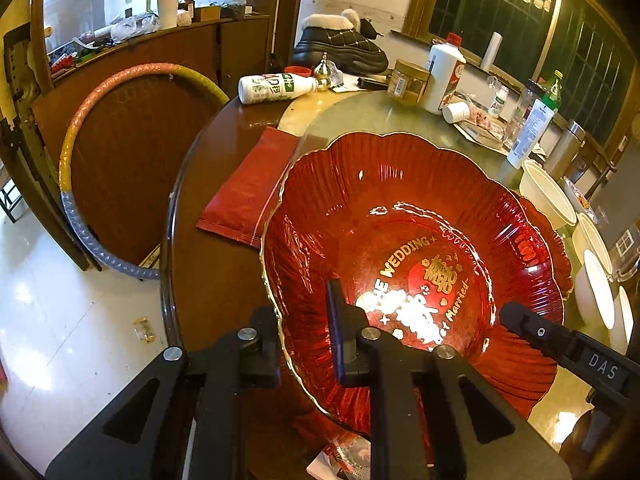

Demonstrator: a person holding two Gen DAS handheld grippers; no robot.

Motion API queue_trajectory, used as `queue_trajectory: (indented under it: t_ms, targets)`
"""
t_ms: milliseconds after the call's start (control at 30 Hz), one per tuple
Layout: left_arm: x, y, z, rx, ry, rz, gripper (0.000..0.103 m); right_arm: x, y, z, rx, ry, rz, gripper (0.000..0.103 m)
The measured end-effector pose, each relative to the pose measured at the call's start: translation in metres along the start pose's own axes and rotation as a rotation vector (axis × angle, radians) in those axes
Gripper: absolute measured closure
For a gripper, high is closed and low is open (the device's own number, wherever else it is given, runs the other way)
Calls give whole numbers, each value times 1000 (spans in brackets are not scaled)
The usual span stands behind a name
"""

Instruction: Organize plates and bowls

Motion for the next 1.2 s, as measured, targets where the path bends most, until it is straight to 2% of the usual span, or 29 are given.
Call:
queue_trajectory:
  t_ms: [367,500,567,733,800,833,933,967,1033,1200]
  targets:
    - [-9,-19,6,-33,4,-58,87,-1,-7,13,-31,-40,-16,85]
    - [-9,-19,8,-32,-3,-57,88,-3,-8,15,-33,-47,-22,85]
    - [-10,-19,9,-44,10,-66,87,-4,-8,15,-30,-52,-32,81]
    - [-11,-15,10,-55,23,-76,83,-6,-8,16,-27,-66,-49,81]
    - [-9,-9,8,-56,36,-66,78,-6,-4,16,-17,-68,-41,78]
    - [-7,-5,6,-54,49,-59,70,-5,0,16,-12,-69,-31,74]
    - [2,14,-6,-37,130,0,36,-3,14,19,3,-74,0,63]
    - [5,20,-9,-30,150,26,29,-2,18,21,7,-78,9,61]
    - [13,36,-10,-8,155,79,22,-1,33,27,33,-94,36,51]
    - [32,57,19,-39,49,133,20,9,66,52,80,-155,103,44]
Point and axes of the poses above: each gripper's, at about its wrist camera, not at the fingertips, and y roughly against the way its jaws point, z to its right, x to its top, the point moved 8 cm from there along -y, roughly the way its jaws point, and after that the axes turned 12 degrees about -y, right-handed, at the moved point
